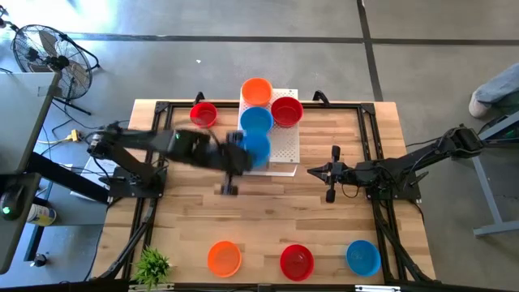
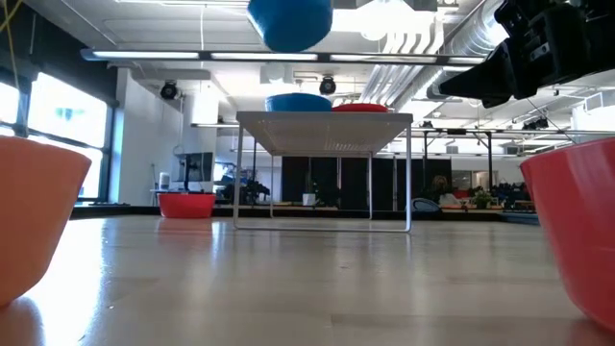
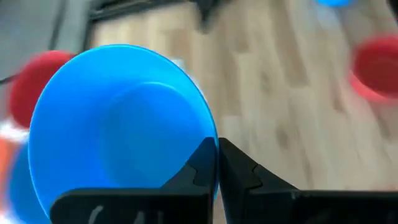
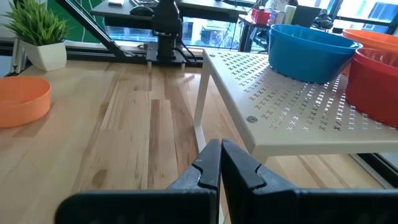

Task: Pick & Place Mini bowls
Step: Stack the blue bowl on top of the blue bowls on the shelf, then stack the red bowl on top of the red bowls on the shelf

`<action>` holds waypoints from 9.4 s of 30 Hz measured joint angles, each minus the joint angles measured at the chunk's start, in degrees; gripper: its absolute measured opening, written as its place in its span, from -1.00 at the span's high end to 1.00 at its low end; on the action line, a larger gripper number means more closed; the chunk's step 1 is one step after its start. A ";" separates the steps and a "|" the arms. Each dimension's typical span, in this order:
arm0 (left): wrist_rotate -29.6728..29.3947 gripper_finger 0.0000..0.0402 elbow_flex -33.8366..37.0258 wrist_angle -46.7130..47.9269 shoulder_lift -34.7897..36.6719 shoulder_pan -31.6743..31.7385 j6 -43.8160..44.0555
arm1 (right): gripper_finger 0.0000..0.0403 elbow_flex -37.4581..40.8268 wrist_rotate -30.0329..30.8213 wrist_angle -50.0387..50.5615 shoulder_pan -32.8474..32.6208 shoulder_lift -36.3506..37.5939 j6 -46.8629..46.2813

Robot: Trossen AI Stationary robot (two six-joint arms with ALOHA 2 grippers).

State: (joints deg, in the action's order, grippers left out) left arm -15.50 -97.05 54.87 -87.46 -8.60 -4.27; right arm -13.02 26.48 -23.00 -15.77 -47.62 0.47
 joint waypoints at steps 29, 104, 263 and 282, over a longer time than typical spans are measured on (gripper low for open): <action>11.98 0.94 -5.80 2.33 -9.99 24.74 -9.76 | 0.99 0.00 -0.04 0.14 0.00 0.00 0.02; 18.37 0.99 40.31 -35.90 21.24 20.56 -6.82 | 1.00 0.00 0.73 3.60 0.00 -0.42 -7.69; 8.58 0.99 83.38 -83.23 35.08 20.59 21.11 | -0.06 -29.24 -5.79 67.92 12.02 -28.96 -27.38; 8.57 0.99 83.38 -83.26 35.08 20.59 21.11 | 0.75 -29.24 -6.68 65.74 18.41 -37.29 -27.22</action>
State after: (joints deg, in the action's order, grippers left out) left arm -6.93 -13.67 -28.39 -52.38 11.99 16.83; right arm -42.26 19.80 42.74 2.64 -84.90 -26.75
